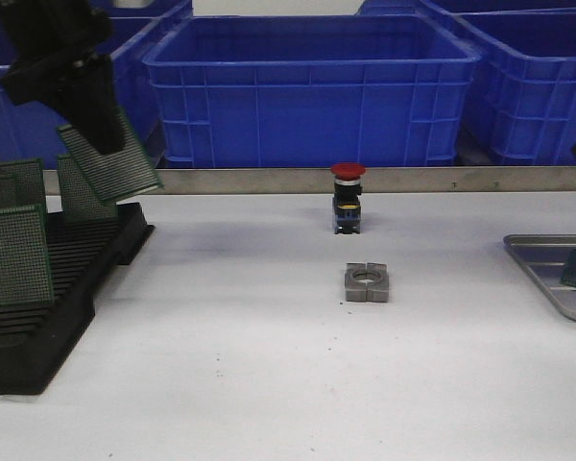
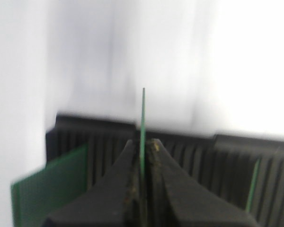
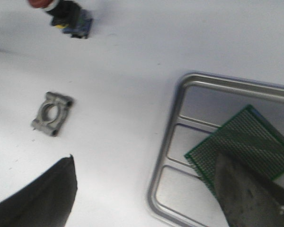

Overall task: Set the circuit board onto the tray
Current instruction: 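Lift the board with the left gripper and grasp it with the right gripper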

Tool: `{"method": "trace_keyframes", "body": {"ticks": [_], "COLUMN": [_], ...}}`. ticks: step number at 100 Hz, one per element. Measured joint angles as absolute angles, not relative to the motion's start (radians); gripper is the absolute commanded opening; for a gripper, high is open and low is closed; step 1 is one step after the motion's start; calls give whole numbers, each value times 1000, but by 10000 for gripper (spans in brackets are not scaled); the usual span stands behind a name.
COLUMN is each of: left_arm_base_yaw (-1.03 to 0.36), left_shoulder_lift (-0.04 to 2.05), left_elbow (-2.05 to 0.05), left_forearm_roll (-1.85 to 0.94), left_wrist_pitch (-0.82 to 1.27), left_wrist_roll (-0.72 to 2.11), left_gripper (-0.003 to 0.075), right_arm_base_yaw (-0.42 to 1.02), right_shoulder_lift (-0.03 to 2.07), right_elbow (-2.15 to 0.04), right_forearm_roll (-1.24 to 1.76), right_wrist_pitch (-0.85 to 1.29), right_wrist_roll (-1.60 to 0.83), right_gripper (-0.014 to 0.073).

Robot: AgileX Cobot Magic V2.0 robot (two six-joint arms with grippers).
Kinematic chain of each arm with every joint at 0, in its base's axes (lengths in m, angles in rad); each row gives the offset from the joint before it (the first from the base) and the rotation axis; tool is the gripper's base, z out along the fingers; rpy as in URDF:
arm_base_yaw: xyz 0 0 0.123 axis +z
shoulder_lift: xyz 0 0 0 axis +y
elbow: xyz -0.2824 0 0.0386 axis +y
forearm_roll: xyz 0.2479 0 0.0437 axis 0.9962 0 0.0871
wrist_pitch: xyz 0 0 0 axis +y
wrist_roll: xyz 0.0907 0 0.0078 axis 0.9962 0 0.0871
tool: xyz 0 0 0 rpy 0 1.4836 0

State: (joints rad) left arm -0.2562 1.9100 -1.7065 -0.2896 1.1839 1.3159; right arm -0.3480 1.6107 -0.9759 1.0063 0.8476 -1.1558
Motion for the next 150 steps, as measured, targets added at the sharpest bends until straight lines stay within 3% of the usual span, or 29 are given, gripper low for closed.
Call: {"method": "trace_keyframes", "body": {"ticks": [28, 57, 102, 108, 114, 126, 140, 150], "left_arm_base_yaw": [-324, -409, -513, -513, -513, -513, -513, -513], "left_shoulder_lift": [1910, 1910, 1910, 1910, 1910, 1910, 1910, 1910], "left_elbow": [-1713, -1713, -1713, -1713, -1713, -1713, -1713, -1713], "left_forearm_roll": [-567, -671, -687, -687, -687, -687, -687, -687], "left_wrist_pitch": [1221, 1221, 1221, 1221, 1221, 1221, 1221, 1220], "left_wrist_roll": [1316, 1316, 1316, 1316, 1316, 1316, 1316, 1320], "left_gripper": [-17, -17, -17, -17, -17, -17, -17, -10], "right_arm_base_yaw": [-157, 75, 199, 205, 211, 213, 213, 216], "right_shoulder_lift": [1603, 1603, 1603, 1603, 1603, 1603, 1603, 1603], "right_elbow": [-982, -982, -982, -982, -982, -982, -982, -982], "right_forearm_roll": [1003, 1001, 1143, 1184, 1219, 1239, 1242, 1236], "right_wrist_pitch": [940, 948, 871, 861, 857, 850, 848, 864], "right_wrist_roll": [-1378, -1485, -1575, -1617, -1646, -1666, -1672, -1691], "right_gripper": [610, 610, 603, 559, 457, 171, -74, -67]}}
